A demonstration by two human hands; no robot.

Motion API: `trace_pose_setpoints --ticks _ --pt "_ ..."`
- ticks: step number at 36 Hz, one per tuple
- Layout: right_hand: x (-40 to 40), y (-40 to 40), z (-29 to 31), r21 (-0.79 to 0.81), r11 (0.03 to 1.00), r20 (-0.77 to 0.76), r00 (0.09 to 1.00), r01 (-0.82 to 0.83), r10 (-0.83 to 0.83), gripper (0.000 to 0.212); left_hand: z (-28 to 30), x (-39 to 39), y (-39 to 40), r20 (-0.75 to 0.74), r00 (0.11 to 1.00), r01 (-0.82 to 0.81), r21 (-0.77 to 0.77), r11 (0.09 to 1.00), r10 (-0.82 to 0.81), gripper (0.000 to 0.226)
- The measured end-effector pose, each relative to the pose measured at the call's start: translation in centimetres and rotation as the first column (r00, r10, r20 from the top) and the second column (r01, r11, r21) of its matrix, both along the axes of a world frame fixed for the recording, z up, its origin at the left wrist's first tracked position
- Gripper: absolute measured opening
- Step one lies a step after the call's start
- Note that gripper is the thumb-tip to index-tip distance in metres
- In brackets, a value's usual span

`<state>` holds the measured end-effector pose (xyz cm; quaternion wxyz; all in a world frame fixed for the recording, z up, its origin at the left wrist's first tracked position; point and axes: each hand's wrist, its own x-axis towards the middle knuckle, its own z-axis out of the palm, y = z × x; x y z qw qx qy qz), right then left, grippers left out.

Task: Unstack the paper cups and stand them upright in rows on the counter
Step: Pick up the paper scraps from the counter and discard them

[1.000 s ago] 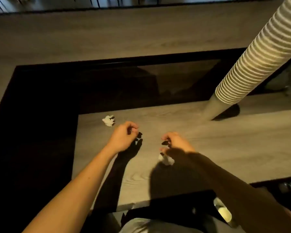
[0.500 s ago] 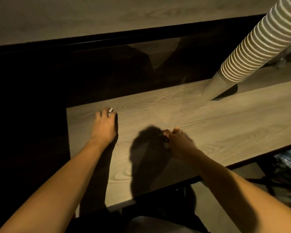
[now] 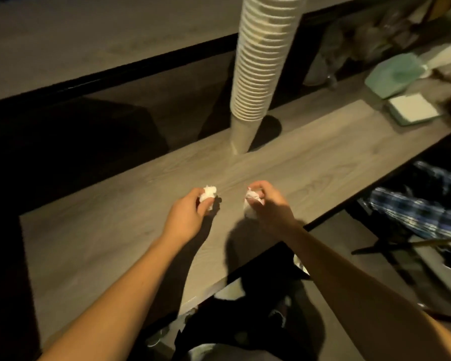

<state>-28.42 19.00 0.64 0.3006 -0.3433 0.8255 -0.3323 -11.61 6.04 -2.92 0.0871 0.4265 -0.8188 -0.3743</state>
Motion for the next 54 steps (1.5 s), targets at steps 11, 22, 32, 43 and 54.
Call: trace_pose_setpoints --ticks 11,22,32,43,54 --pt "-14.8 20.3 -4.0 0.083 0.835 0.172 0.818 0.544 -0.55 0.027 -1.7 -18.8 18.7 -0.069 0.9 0.435 0.146 0.888 -0.43 0.028" --pt "-20.5 37.1 -15.0 0.314 0.61 0.255 0.555 0.728 -0.792 0.015 -16.0 -29.7 31.3 0.284 0.817 0.405 0.335 0.851 -0.501 0.031" --pt "-22.5 37.3 -26.9 0.428 0.603 0.237 0.56 0.673 -0.794 0.033 -27.1 -33.9 32.7 0.536 0.724 0.329 0.286 0.9 -0.435 0.057" --pt "-24.2 35.4 -28.7 0.439 0.629 0.282 0.566 0.641 -0.774 0.045 -25.8 -35.0 33.2 0.383 0.754 0.472 0.248 0.846 -0.533 0.029" --pt "-20.2 31.5 -16.3 0.253 0.699 0.301 0.632 0.669 -0.714 0.016 -13.3 -31.4 29.9 0.051 0.877 0.417 0.411 0.811 -0.477 0.021"
